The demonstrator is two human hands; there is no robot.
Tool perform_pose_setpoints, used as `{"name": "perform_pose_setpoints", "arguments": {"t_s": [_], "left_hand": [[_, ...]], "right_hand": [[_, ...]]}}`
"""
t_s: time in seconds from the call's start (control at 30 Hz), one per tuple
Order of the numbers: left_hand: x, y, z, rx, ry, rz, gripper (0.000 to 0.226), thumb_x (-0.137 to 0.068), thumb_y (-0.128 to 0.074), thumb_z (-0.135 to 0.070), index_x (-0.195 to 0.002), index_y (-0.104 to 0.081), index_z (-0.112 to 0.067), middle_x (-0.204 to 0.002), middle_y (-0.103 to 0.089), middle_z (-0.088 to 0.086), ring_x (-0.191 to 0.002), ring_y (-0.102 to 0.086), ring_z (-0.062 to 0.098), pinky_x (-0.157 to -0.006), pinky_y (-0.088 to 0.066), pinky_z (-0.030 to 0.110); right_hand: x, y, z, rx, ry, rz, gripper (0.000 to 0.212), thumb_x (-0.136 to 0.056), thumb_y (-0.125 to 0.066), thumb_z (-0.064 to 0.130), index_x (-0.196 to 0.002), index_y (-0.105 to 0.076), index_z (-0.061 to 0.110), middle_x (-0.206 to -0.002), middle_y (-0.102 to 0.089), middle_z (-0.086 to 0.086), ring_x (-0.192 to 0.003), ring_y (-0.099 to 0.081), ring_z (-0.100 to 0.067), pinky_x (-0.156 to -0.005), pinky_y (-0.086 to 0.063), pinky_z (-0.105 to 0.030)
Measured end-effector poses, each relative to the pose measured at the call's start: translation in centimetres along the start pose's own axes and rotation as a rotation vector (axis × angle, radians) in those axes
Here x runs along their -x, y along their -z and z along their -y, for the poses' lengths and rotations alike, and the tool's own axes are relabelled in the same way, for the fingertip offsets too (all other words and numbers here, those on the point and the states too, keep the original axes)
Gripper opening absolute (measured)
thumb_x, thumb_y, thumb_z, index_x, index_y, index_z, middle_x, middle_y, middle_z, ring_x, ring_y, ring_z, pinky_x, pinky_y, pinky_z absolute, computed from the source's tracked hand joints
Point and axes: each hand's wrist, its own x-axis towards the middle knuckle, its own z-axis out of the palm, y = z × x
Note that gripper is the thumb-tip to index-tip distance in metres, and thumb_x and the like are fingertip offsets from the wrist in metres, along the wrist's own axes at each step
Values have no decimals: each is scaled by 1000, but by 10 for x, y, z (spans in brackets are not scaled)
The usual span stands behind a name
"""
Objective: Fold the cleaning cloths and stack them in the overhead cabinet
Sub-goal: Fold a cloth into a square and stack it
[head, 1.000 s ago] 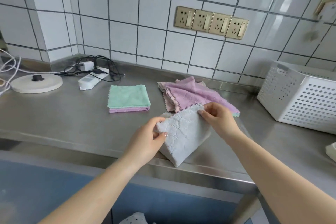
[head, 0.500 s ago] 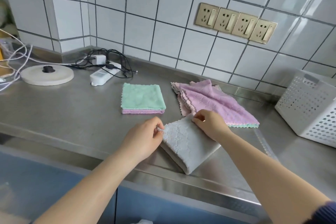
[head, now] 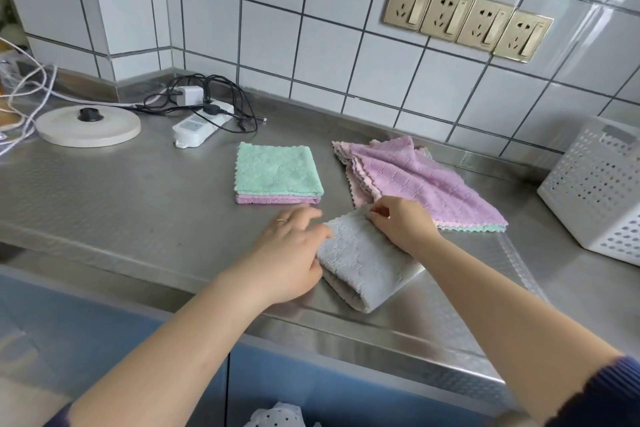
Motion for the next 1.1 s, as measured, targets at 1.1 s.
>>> {"name": "perform_pose_setpoints", "arguments": {"t_s": [1.1], "left_hand": [[-36, -20, -38, -85, 23, 441, 57, -99, -19, -37, -150, 2, -23, -158, 11, -4, -145, 11, 12, -118, 5, 37]], "right_hand": [[111, -14, 23, 173, 34, 219, 58, -94, -18, 58, -147, -5, 40, -159, 1, 3, -146, 4, -16, -112, -1, -62]]}}
